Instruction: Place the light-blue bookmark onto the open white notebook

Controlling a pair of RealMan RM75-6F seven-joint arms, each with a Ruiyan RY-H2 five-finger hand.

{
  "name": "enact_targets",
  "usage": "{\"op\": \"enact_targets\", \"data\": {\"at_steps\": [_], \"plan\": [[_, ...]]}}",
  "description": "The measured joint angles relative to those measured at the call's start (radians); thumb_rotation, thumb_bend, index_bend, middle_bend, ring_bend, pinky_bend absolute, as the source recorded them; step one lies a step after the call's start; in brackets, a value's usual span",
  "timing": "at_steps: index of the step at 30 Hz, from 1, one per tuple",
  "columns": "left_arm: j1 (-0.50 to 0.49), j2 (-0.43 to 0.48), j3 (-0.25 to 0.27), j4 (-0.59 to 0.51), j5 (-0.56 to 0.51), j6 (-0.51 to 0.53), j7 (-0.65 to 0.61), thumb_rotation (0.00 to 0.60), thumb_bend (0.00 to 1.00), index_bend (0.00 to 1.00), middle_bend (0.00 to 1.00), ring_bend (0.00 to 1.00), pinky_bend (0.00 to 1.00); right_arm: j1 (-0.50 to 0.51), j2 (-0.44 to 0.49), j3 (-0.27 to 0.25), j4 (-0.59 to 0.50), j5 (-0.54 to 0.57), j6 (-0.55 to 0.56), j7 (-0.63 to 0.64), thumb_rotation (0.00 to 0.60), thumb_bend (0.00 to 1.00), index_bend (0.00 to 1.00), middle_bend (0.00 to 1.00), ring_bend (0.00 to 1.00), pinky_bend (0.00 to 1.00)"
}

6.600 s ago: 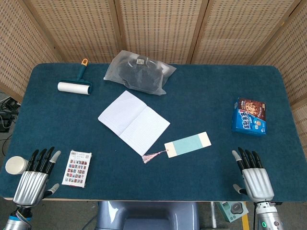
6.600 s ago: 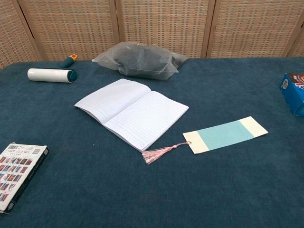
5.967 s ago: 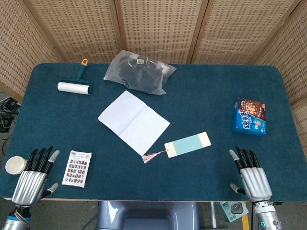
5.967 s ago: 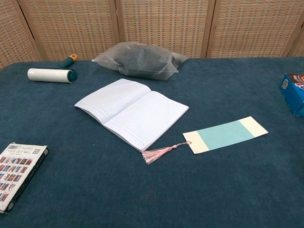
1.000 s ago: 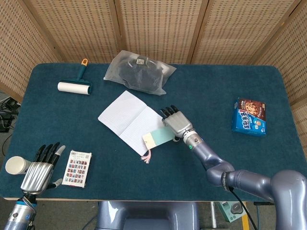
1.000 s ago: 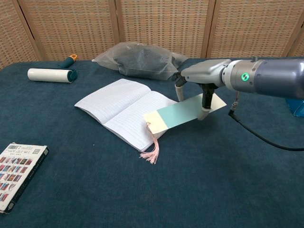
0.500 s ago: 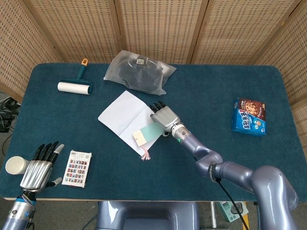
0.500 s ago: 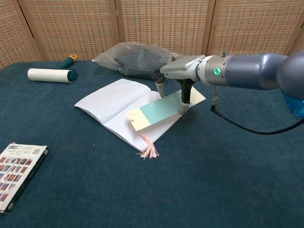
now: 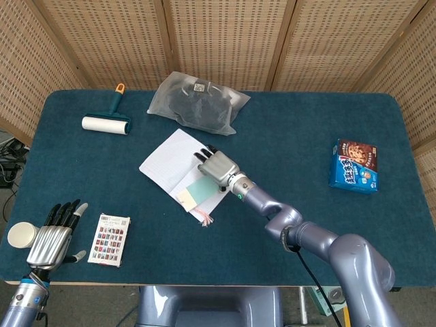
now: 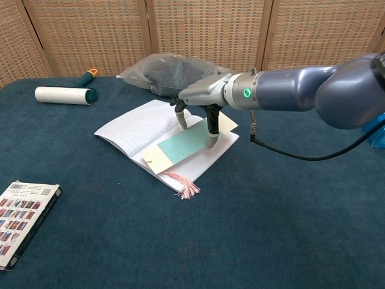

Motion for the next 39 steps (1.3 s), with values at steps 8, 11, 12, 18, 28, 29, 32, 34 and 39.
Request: {"op": "enact_targets", "data": {"at_steps": [8,11,12,18,28,29,32,34,39], "plan": [[-0.006,-0.002,0.001,0.006,-0.013,-0.011,-0.005,0.600,0.00,0.00,0.00,0.00,0.00,0.064,-0.046,-0.050,0.133,-0.098,-0.026,0.130,0.600,0.26,0.58,0.12,0.00,0.06],[-0.009,-0.005,0.001,0.012,-0.022,-0.019,-0.007,0.600,0.00,0.00,0.00,0.00,0.00,0.081,-0.058,-0.073,0.174,-0.128,-0.032,0.174,0.600,0.26,0.58,0.12,0.00,0.06],[-0.010,-0.006,0.001,0.013,-0.024,-0.020,-0.007,0.600,0.00,0.00,0.00,0.00,0.00,0.087,-0.064,-0.082,0.192,-0.139,-0.034,0.194,0.600,0.26,0.58,0.12,0.00,0.06],[-0.013,-0.010,0.000,0.016,-0.034,-0.024,-0.001,0.600,0.00,0.00,0.00,0.00,0.00,0.104,-0.092,-0.124,0.256,-0.181,-0.032,0.285,0.600,0.26,0.58,0.12,0.00,0.06],[-0.018,-0.014,-0.001,0.017,-0.052,-0.032,0.006,0.600,0.00,0.00,0.00,0.00,0.00,0.137,-0.134,-0.167,0.345,-0.228,-0.015,0.401,0.600,0.26,0.58,0.11,0.00,0.06],[-0.019,-0.013,-0.001,0.017,-0.054,-0.034,0.007,0.600,0.00,0.00,0.00,0.00,0.00,0.141,-0.139,-0.171,0.356,-0.232,-0.013,0.412,0.600,0.26,0.58,0.11,0.00,0.06],[-0.020,-0.013,0.000,0.017,-0.056,-0.034,0.006,0.600,0.00,0.00,0.00,0.00,0.00,0.149,-0.151,-0.180,0.379,-0.238,-0.012,0.435,0.600,0.26,0.58,0.11,0.00,0.06],[-0.020,-0.013,0.000,0.017,-0.056,-0.034,0.004,0.600,0.00,0.00,0.00,0.00,0.00,0.153,-0.158,-0.184,0.390,-0.241,-0.013,0.446,0.600,0.26,0.58,0.11,0.00,0.06],[-0.021,-0.012,-0.001,0.019,-0.060,-0.033,-0.001,0.600,0.00,0.00,0.00,0.00,0.00,0.166,-0.171,-0.197,0.415,-0.251,-0.012,0.469,0.600,0.26,0.58,0.11,0.00,0.06]]}}
